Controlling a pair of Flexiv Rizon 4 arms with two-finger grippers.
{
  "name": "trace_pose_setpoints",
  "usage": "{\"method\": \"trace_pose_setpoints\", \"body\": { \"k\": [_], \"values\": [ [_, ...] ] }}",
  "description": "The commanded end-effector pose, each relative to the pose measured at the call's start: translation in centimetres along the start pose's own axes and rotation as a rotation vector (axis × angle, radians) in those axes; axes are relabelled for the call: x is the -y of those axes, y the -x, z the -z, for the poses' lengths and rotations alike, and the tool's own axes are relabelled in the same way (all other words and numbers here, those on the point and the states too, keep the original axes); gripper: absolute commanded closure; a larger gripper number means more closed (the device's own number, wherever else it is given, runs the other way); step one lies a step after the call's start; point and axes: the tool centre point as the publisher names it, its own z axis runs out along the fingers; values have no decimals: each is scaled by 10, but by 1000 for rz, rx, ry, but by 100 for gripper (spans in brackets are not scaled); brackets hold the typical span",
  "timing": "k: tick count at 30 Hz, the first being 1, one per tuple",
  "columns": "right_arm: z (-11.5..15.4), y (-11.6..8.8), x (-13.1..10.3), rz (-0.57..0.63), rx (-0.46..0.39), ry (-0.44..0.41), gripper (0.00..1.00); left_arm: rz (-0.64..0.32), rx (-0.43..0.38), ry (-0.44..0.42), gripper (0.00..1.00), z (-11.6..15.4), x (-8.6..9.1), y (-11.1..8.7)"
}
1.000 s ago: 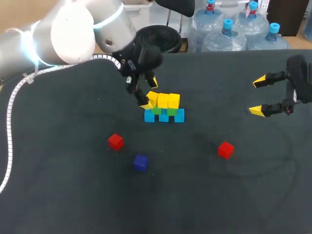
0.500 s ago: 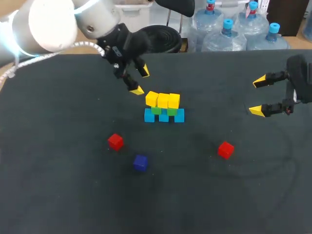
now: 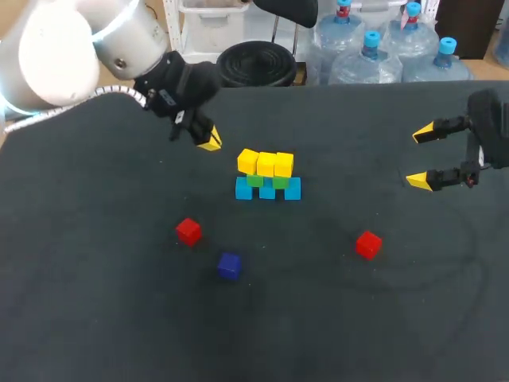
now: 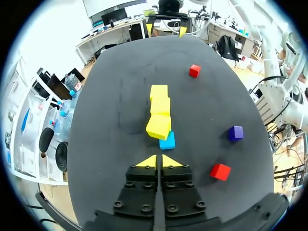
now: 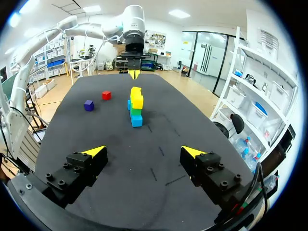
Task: Place the blue cubes, place green cubes on the blue cubes, place the yellow cubes on the green cubes, then place the red cubes on the yellow cubes, and place purple cube on the red cubes.
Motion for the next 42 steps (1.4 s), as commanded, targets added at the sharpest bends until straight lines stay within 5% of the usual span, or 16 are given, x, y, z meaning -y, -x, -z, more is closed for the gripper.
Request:
{"method": "trace_pose_setpoints", "body": {
  "k": [1, 42],
  "values": [
    [-1, 0, 0, 1, 2, -1, 0, -1, 15, -5, 100, -13, -6, -8],
    [-1, 0, 0, 1, 2, -1, 0, -26, -5, -41, 100, -39, -8, 4]
  ]
}}
